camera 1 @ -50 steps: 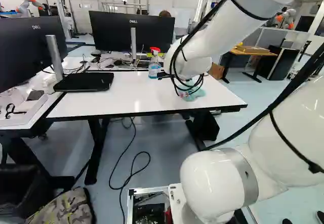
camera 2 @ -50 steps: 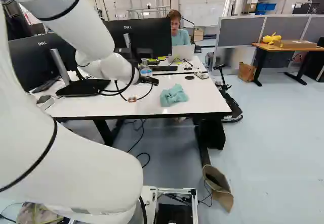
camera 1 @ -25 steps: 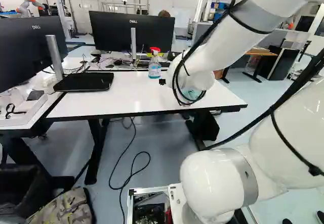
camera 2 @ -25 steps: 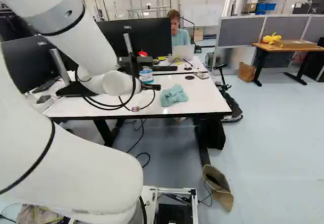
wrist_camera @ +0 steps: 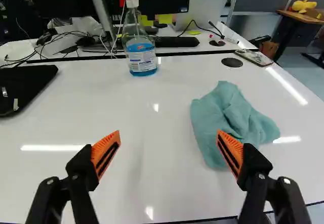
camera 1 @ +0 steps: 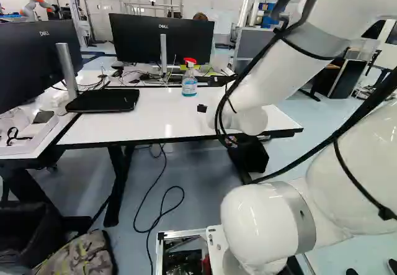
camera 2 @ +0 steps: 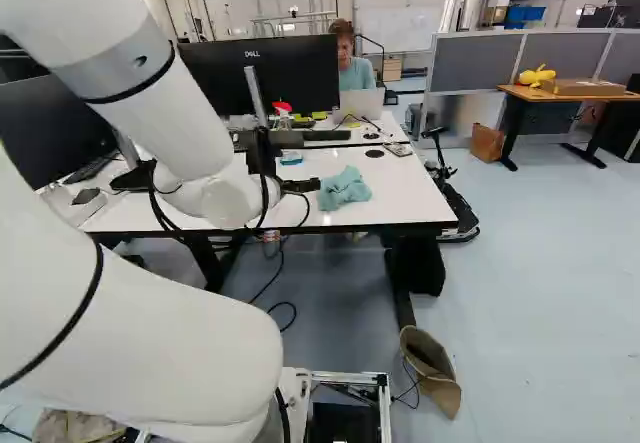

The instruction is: Clean the table with the green towel

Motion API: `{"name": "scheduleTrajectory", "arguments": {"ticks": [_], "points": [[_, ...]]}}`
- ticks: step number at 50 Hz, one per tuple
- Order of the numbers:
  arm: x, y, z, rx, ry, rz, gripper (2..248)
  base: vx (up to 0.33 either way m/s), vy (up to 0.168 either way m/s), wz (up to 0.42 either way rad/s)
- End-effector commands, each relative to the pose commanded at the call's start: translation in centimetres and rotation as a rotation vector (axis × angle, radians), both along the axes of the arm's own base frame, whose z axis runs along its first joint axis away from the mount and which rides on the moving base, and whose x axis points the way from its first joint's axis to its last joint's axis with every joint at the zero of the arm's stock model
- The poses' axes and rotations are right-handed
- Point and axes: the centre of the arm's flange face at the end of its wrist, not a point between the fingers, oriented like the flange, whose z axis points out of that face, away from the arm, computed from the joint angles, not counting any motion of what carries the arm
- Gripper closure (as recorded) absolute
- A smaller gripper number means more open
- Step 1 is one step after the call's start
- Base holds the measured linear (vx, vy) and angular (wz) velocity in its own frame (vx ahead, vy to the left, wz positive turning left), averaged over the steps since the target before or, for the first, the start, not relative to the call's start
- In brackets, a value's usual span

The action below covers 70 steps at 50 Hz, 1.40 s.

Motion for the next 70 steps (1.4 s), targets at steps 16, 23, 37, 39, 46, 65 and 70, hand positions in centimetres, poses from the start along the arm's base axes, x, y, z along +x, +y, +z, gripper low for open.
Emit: {"name": "scheduleTrajectory", "arguments": {"ticks": [16, 23, 37, 39, 46, 65, 70], "points": [[-1.7, -0.2, -1.4, -0.008, -0.042, 0.003, 3, 0.000, 0.000, 0.000], [-2.4, -0.3, -1.9, -0.010, -0.056, 0.004, 3, 0.000, 0.000, 0.000], [-3.3, -0.4, -2.5, -0.013, -0.078, 0.006, 3, 0.000, 0.000, 0.000], [-3.4, -0.4, -2.6, -0.013, -0.080, 0.006, 3, 0.000, 0.000, 0.000], [-3.7, -0.4, -2.8, -0.014, -0.086, 0.007, 3, 0.000, 0.000, 0.000], [-3.9, -0.4, -2.9, -0.015, -0.091, 0.007, 3, 0.000, 0.000, 0.000], [-3.9, -0.4, -2.9, -0.015, -0.091, 0.007, 3, 0.000, 0.000, 0.000]]}}
